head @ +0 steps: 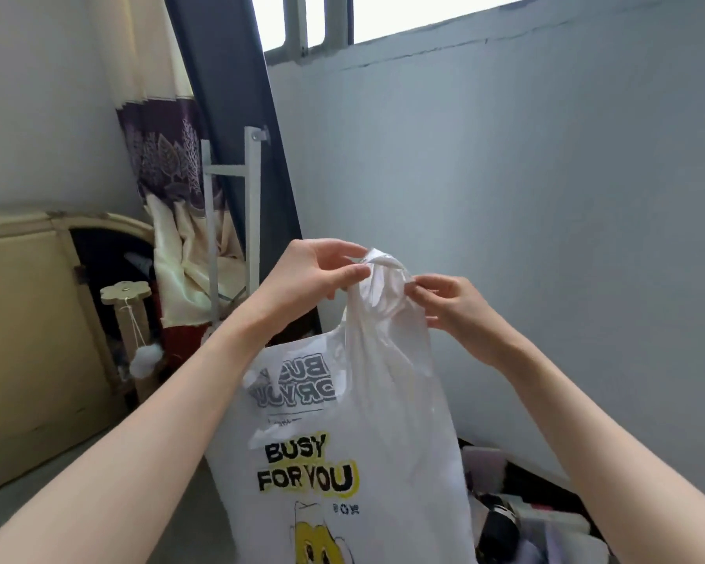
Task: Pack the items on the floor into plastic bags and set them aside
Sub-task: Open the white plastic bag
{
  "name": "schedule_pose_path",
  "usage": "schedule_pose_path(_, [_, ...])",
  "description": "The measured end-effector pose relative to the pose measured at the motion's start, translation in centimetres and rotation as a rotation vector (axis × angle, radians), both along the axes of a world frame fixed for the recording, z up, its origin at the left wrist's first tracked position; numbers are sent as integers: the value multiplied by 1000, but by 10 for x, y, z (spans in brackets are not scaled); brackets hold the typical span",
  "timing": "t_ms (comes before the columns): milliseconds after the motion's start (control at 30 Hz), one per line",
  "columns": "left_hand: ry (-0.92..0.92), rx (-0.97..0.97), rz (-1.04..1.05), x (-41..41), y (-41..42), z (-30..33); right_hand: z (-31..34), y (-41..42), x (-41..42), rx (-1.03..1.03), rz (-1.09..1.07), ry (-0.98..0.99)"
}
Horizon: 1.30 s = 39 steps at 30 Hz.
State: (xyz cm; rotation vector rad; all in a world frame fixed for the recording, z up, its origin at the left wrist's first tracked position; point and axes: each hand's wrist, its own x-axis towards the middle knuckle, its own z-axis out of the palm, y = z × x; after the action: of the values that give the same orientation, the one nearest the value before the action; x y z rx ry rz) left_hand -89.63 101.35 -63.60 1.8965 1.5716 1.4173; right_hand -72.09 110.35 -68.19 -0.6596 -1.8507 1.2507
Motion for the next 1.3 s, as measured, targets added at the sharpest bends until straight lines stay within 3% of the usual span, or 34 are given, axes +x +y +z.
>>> schedule_pose_path(133, [-162,61,124,17,12,7,14,-9,3,256,-519,-30])
schedule_pose_path(200, [-280,78,165,27,17,5,6,-31,1,370,-631,-30])
schedule_pose_path(300, [-376,67,183,40,18,-1,-23,-57,-11,582,-768,-261])
schedule_pose_path(367, [-390,48,185,44,17,-7,-38,-58,-17,588,-808,-273])
schedule_pose_path(433, [-298,57,195,43,15,-16,-44,-51,-16,442,-709,-86])
schedule_pose_path(567, [338,218,273,28,9,-43,-54,-41,-13,90,-470,169])
schedule_pose_path(633, [487,165,171,20,9,-60,-61,-38,-12,-42,-374,236])
schedule_pose_path(700, [449,17,7,16,11,-76,-66,-35,-9,-197,-270,295])
schedule_pose_path(800, [239,-119,-155,16,14,-101,-64,-31,-2,-457,-173,390])
schedule_pose_path(967, [-65,-190,-19,25,15,-141,-72,-15,13,-716,-270,545])
schedule_pose_path(1133, [-166,-300,85,20,11,-148,-103,14,30,-612,-535,307])
schedule_pose_path(1233, [-228,-415,59,7,7,-145,-122,27,41,-374,-838,1])
schedule_pose_path(1300, [-281,-482,21,4,3,-146,-131,29,43,-253,-881,-231])
